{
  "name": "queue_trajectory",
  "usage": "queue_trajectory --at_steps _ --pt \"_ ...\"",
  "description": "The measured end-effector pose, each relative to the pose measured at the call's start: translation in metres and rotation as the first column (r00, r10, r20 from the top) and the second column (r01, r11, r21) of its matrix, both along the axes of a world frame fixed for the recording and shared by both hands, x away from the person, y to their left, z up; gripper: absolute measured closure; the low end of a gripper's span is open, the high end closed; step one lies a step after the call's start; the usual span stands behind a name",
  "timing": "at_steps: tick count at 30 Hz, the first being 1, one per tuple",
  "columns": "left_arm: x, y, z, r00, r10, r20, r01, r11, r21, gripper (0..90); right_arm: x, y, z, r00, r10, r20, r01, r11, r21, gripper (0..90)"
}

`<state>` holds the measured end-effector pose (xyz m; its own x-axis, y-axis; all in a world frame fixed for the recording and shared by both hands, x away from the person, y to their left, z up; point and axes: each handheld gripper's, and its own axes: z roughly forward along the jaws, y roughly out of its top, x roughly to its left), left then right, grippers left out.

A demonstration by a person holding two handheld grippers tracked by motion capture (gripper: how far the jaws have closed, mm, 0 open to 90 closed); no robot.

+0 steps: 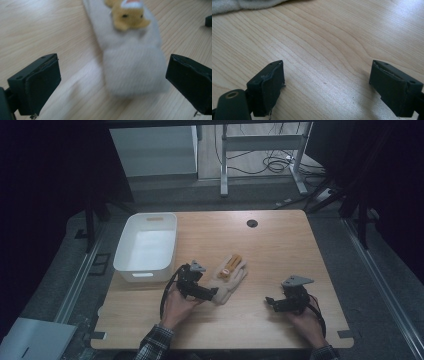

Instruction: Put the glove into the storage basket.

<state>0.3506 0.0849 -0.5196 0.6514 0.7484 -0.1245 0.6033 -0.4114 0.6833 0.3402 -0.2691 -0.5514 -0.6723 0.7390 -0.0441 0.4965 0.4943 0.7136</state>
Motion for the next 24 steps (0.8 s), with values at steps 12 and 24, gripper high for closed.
queue_trajectory --at_steps 12,24 --pt "0.029 -0.034 -0.002 0.9992 -0.040 0.005 0.040 0.9992 -0.005 0.1 0.000 0.000 0.000 1.0000 0.001 0.000 -0.001 1.000 -0.001 12.7" --pt "0.034 -0.059 -0.022 0.9987 -0.049 -0.015 0.050 0.9953 0.082 0.0 0.000 0.000 0.000 1.0000 0.001 -0.001 -0.001 1.000 0.000 12.6"
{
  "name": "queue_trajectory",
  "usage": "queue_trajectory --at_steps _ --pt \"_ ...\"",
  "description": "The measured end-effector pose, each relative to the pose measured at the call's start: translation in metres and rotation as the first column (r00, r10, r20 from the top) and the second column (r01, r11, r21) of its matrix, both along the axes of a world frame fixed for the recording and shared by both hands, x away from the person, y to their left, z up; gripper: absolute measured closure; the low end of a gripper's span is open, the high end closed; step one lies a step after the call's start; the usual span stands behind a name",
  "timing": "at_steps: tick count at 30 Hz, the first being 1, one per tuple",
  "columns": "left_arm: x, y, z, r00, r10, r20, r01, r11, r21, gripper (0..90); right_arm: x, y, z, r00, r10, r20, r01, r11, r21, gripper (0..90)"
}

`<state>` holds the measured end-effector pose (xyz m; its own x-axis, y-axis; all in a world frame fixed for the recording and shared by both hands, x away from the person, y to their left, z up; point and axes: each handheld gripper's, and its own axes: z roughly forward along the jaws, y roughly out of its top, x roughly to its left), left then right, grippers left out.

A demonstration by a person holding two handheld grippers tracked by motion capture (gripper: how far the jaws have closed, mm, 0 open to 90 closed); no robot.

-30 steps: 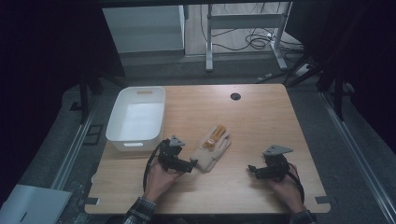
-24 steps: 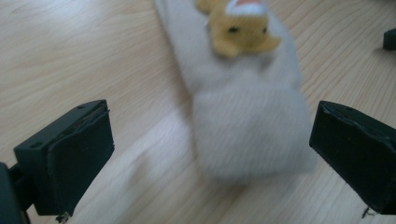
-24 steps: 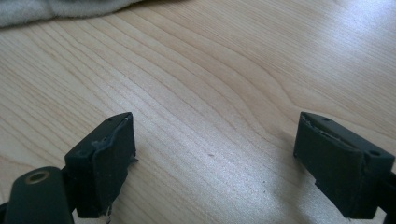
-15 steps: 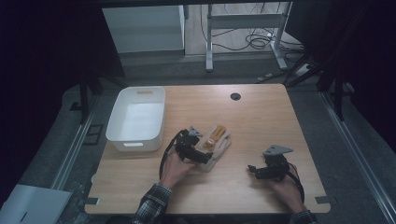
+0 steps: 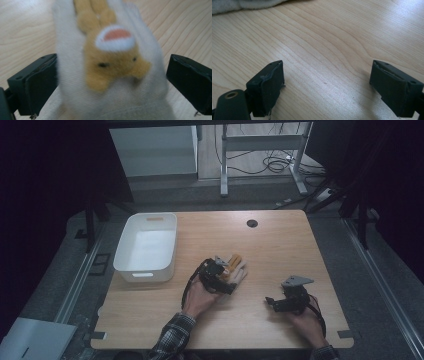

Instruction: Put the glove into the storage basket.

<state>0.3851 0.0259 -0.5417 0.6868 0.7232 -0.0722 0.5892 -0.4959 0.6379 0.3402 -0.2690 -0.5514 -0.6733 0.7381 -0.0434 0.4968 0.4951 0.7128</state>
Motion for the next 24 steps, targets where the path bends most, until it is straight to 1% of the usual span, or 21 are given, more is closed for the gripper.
queue_trajectory --at_steps 2,5,7,9,13,18,21,24 --pt "-0.001 -0.003 -0.004 1.0000 0.001 0.004 -0.001 0.9996 0.027 0.0 0.000 0.000 0.000 1.0000 0.000 0.000 0.000 1.000 0.001 12.6" --pt "-0.002 -0.006 -0.010 1.0000 0.002 0.000 -0.002 0.9983 0.058 0.0 0.000 0.000 0.000 1.0000 0.000 0.001 0.000 1.000 0.000 12.6" --pt "-0.003 -0.006 -0.013 1.0000 0.008 -0.005 -0.008 0.9990 0.045 1.9 0.000 0.000 0.000 1.0000 0.000 0.001 0.000 1.000 0.000 12.6" --pt "-0.005 -0.006 -0.012 0.9999 0.016 0.002 -0.016 0.9992 0.038 4.6 0.000 0.000 0.000 1.0000 0.000 0.000 0.000 1.000 0.000 12.6" --pt "-0.008 -0.005 -0.007 1.0000 0.004 -0.006 -0.004 0.9988 0.050 21.0 0.000 0.000 0.000 1.0000 0.000 0.001 0.000 1.000 0.000 12.6" --pt "-0.008 -0.002 -0.002 0.9998 0.001 -0.020 0.000 0.9987 0.050 42.9 0.000 0.000 0.000 1.0000 0.000 0.001 0.000 1.000 0.000 12.6" --pt "-0.009 -0.001 -0.001 0.9996 0.000 -0.028 0.001 0.9989 0.047 52.1 0.000 0.000 0.000 1.0000 0.000 0.001 0.000 1.000 -0.001 12.6" --pt "-0.009 0.000 0.000 0.9992 0.000 -0.039 0.001 0.9997 0.026 57.2 0.000 0.000 0.000 1.0000 0.000 0.001 0.000 1.000 0.000 12.6"
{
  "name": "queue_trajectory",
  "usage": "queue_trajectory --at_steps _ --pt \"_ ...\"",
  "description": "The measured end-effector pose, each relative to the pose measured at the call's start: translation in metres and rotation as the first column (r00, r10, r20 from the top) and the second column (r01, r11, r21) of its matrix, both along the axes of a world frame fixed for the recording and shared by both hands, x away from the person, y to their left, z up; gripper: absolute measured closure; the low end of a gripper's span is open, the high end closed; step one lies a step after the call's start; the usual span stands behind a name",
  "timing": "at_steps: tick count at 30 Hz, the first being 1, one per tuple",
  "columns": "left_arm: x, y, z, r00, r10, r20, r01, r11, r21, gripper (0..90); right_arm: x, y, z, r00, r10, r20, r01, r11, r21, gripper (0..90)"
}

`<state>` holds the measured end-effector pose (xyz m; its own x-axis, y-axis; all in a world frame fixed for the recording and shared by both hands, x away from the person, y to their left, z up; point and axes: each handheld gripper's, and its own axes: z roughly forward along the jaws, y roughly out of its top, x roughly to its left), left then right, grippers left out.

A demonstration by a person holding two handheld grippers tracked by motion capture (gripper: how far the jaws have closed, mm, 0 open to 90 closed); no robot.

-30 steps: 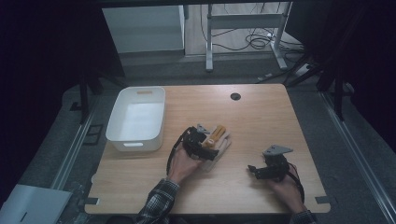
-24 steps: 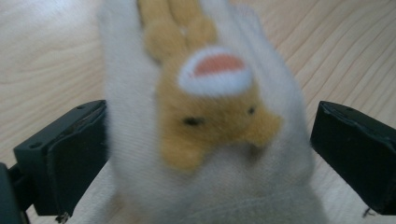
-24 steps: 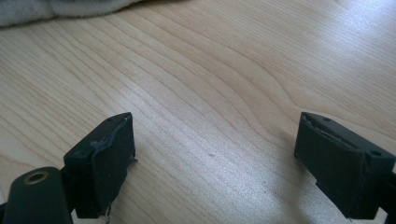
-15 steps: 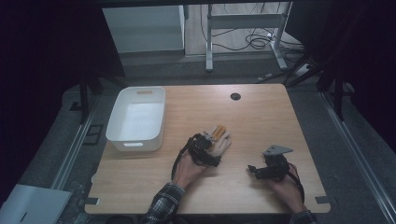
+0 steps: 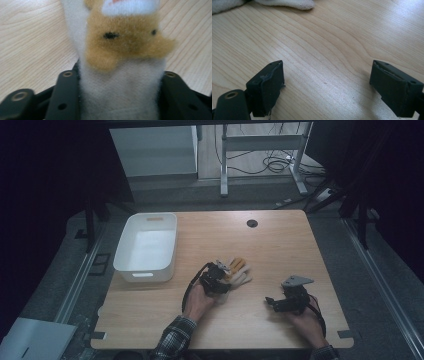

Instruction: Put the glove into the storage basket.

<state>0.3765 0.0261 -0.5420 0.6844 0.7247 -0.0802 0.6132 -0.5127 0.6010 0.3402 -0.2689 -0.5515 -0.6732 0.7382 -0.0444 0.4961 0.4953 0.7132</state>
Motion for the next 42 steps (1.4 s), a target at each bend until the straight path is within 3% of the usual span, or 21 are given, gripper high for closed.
queue_trajectory --at_steps 5,18,35,42 --pt "-0.001 0.003 0.001 0.9998 0.016 -0.010 -0.016 0.9990 -0.042 61.5 0.000 0.000 0.000 1.0000 0.000 0.000 0.000 1.000 0.000 12.6" --pt "-0.001 0.010 0.015 0.9999 0.010 -0.009 -0.010 0.9994 -0.033 63.4 0.000 0.000 0.000 1.0000 0.000 -0.001 0.000 1.000 0.000 12.5" --pt "0.006 0.038 0.042 0.9979 0.059 -0.026 -0.061 0.9958 -0.069 63.6 0.000 0.000 0.000 1.0000 0.002 0.001 -0.002 1.000 -0.001 12.5" --pt "0.011 0.049 0.057 0.9967 0.079 -0.020 -0.080 0.9950 -0.058 64.2 0.000 0.000 0.000 1.0000 0.003 0.001 -0.003 1.000 0.000 12.5"
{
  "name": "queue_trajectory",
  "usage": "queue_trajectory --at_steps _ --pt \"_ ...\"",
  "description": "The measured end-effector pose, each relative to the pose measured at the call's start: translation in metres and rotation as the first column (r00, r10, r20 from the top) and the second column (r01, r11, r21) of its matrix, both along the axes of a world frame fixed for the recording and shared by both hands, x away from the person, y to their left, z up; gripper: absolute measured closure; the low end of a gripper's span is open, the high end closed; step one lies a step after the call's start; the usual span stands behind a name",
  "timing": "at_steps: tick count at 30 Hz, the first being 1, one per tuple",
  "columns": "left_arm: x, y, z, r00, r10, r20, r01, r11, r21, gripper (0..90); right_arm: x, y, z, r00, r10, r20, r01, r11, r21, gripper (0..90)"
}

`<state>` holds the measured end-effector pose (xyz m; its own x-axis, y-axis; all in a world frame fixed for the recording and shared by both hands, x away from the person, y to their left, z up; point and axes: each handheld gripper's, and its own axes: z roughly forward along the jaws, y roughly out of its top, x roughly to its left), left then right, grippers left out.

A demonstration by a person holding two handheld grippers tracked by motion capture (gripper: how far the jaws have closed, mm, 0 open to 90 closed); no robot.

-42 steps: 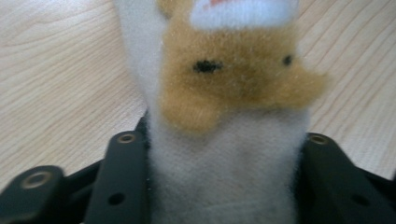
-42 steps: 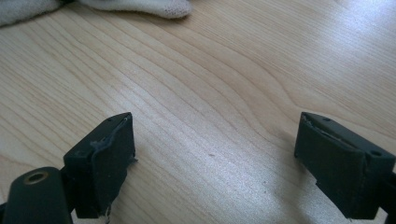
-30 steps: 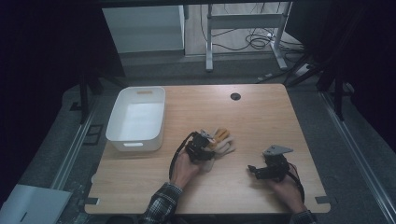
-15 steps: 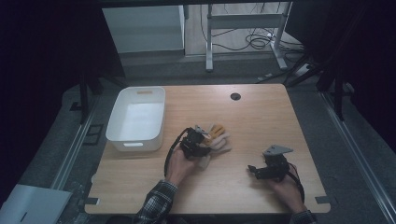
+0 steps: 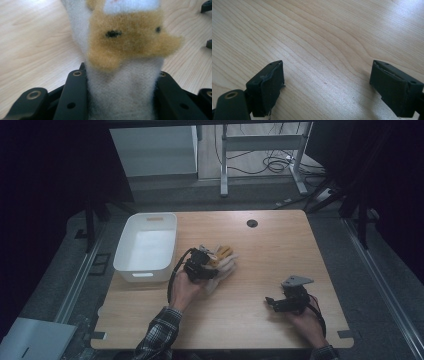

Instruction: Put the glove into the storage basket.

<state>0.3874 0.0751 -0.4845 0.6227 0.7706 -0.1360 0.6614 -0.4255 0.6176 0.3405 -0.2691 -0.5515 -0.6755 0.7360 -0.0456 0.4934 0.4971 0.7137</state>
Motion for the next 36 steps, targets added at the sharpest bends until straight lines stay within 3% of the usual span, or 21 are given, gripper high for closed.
queue_trajectory --at_steps 14,23,31,36 --pt "0.012 0.028 0.031 0.9980 0.057 0.027 -0.057 0.9983 -0.009 64.1 0.000 0.000 0.000 1.0000 0.001 0.002 -0.001 1.000 -0.001 12.5" --pt "0.022 0.046 0.051 0.9924 0.116 0.039 -0.116 0.9932 0.004 64.2 0.000 0.000 0.000 1.0000 0.001 0.003 -0.001 1.000 0.002 12.5" --pt "0.032 0.070 0.067 0.9813 0.183 0.060 -0.183 0.9831 0.000 64.2 0.000 0.000 0.000 1.0000 0.001 0.003 -0.001 1.000 0.002 12.5" --pt "0.037 0.089 0.073 0.9687 0.238 0.070 -0.238 0.9712 0.000 64.2 0.000 0.000 0.000 1.0000 0.001 0.003 -0.001 1.000 0.002 12.5"
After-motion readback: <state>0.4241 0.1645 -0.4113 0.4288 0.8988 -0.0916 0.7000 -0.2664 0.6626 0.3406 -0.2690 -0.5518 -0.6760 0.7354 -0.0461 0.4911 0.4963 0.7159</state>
